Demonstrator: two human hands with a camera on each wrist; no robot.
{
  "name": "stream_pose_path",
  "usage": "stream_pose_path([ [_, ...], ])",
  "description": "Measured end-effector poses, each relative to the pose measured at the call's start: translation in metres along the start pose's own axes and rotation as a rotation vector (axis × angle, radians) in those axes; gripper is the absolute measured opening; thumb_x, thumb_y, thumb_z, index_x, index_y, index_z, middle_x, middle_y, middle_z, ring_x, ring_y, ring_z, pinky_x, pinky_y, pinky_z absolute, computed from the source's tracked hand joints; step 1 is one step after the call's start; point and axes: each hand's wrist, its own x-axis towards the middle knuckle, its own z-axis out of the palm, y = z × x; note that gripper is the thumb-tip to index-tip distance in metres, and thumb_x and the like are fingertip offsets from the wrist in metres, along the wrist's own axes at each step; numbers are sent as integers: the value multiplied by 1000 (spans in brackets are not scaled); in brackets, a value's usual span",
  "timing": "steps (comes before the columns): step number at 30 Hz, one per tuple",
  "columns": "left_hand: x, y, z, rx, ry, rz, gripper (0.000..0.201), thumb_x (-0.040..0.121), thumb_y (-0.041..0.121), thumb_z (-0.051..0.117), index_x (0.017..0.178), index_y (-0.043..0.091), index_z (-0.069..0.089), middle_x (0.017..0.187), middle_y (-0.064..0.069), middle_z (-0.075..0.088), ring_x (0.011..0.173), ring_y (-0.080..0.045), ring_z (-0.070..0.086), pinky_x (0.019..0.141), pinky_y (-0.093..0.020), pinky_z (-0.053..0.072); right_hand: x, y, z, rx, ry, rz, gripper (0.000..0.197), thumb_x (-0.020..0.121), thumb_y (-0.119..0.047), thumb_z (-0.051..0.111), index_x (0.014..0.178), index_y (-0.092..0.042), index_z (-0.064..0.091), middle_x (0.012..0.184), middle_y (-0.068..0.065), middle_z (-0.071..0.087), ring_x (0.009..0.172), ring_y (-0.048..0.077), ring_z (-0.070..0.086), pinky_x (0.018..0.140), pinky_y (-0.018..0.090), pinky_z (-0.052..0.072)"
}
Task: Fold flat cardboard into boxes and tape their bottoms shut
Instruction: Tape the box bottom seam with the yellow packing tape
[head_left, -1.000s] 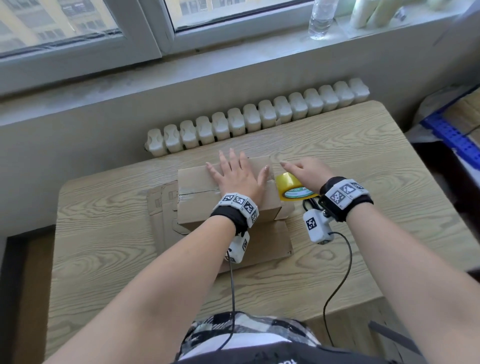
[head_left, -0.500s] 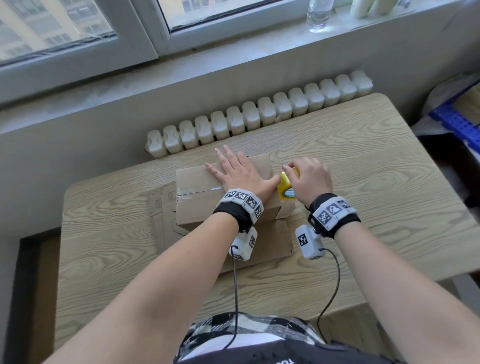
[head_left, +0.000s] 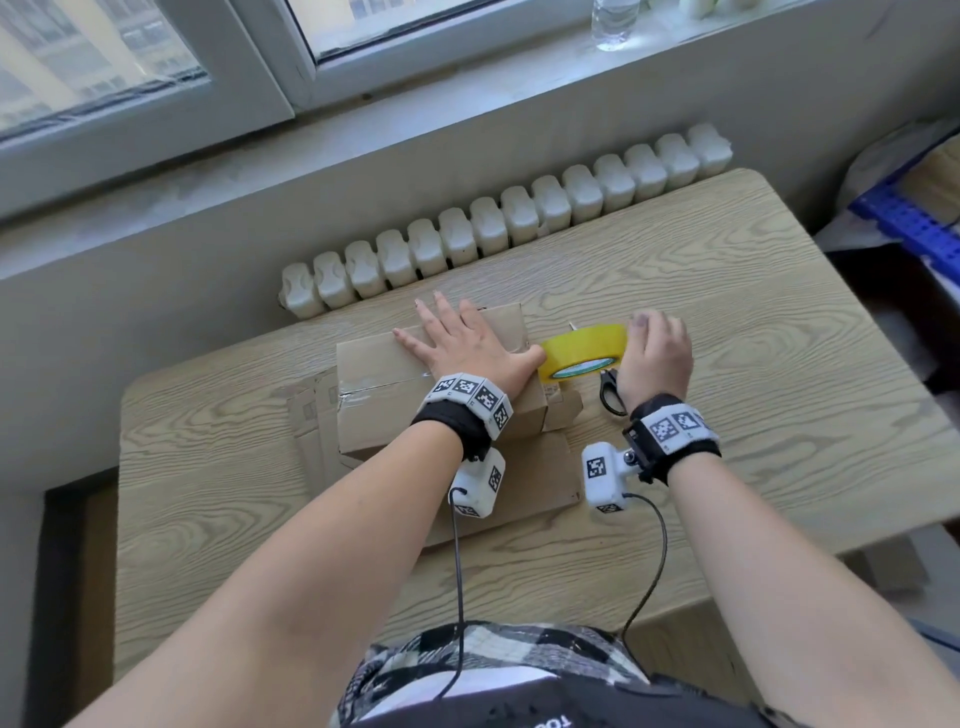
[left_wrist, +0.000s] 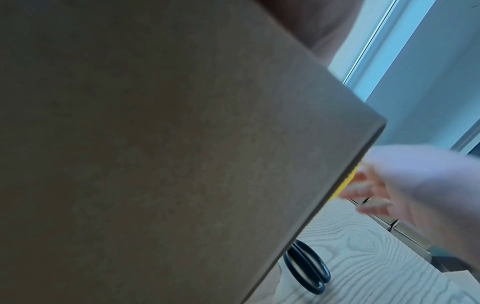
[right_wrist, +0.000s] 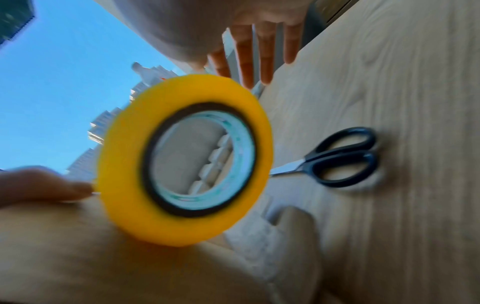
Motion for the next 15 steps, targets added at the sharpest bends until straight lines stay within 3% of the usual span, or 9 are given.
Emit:
stream_pose_path([
  [6, 1, 3, -1, 9, -11, -4, 114, 69, 80, 39, 154, 6, 18, 163, -18, 3, 149, -41, -8, 108, -73, -5, -17, 45, 6, -295, -254, 282, 25, 95, -17, 48, 113, -11, 64, 123, 16, 57, 118, 37, 48, 98, 42, 38],
  [10, -2, 1, 1, 22, 4, 15, 111, 72, 81, 37, 153, 5, 19, 163, -18, 4, 149, -41, -8, 108, -74, -6, -25, 56, 16, -377, -420, 267, 30, 91, -19, 58, 120, -10, 59, 128, 13, 54, 120, 35, 48, 98, 41, 40],
  [15, -1, -1, 4, 40, 14, 22, 109, 76, 81, 33, 154, 6, 16, 163, -18, 4, 149, -40, -8, 109, -73, -5, -27, 52, 23, -576, -493, 236, 29, 93, -29, 57, 118, -12, 56, 124, 10, 58, 121, 31, 48, 92, 40, 42],
])
